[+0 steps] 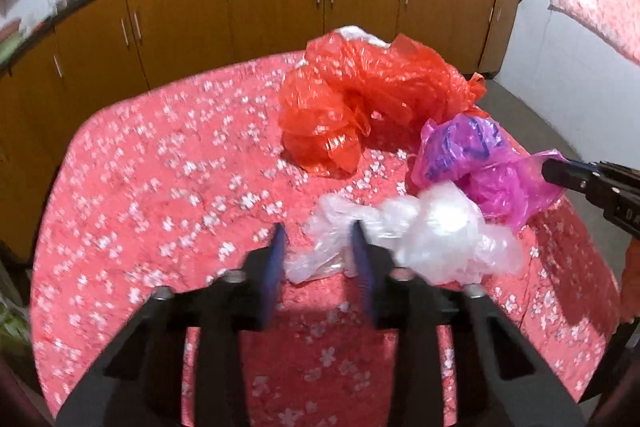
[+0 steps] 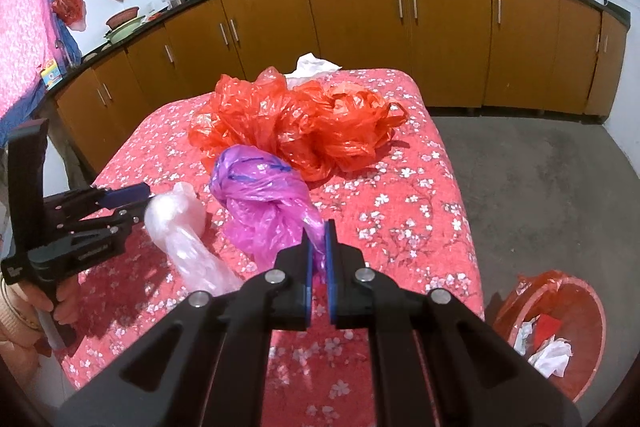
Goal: Collect trash
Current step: 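Grasp the purple bag with the right gripper while the left grasps the clear bag, then carry the purple and clear bags in both grippers over the bin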
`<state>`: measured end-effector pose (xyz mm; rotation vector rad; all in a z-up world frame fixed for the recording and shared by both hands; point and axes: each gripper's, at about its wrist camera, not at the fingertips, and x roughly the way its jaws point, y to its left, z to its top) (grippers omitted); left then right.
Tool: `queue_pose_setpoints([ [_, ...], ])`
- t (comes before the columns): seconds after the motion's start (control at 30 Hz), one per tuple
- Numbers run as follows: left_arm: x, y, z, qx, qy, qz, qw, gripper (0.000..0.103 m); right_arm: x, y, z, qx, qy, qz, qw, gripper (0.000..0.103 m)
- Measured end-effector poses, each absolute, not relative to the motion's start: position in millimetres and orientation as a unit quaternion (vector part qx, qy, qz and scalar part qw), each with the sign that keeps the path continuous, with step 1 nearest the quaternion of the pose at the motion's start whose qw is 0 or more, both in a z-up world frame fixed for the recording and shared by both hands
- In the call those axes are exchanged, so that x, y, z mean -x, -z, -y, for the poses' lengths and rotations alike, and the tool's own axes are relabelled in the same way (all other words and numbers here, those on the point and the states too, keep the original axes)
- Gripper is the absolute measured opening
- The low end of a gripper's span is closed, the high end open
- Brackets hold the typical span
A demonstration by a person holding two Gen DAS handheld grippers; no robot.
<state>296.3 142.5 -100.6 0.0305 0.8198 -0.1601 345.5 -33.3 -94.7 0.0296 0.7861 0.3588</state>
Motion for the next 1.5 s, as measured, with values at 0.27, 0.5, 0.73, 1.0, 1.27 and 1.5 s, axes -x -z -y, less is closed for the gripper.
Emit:
queue_pose_setpoints([
  [0.27, -289.8, 97.9, -146.4, 0.001, 0.047, -0.39, 0.92, 0.002, -341.4, 86.3, 35.5, -0.013, -0.17, -0.373, 0.912, 0.007],
  [0.5, -280.9, 67.3, -163.7, 0.01, 0.021, -0.357, 0.934, 0.002, -329.2, 68.3, 37.1, -0.019, -0.178, -0.353, 0.918, 0.007],
  [0.73, -273.4, 37.4, -168.2, 0.012, 0.003, -0.33, 0.944, 0.002, -307.6, 37.1, 41.3, -0.017, -0.194, -0.318, 0.928, 0.007],
  [1.0, -266.0, 12.9, -151.4, 0.0, 0.007, -0.305, 0.952, 0.002, -293.3, 11.0, 63.5, -0.029, -0.174, -0.285, 0.942, 0.007],
  [1.27, -270.8, 0.1, -111.9, -0.015, 0.031, -0.294, 0.955, 0.002, -285.2, 7.3, 115.2, -0.047, -0.109, -0.274, 0.954, 0.007],
  [1.5, -281.9, -3.2, -49.2, -0.031, 0.075, -0.289, 0.954, 0.002, -275.7, 17.6, 186.9, -0.072, -0.031, -0.274, 0.958, 0.007],
])
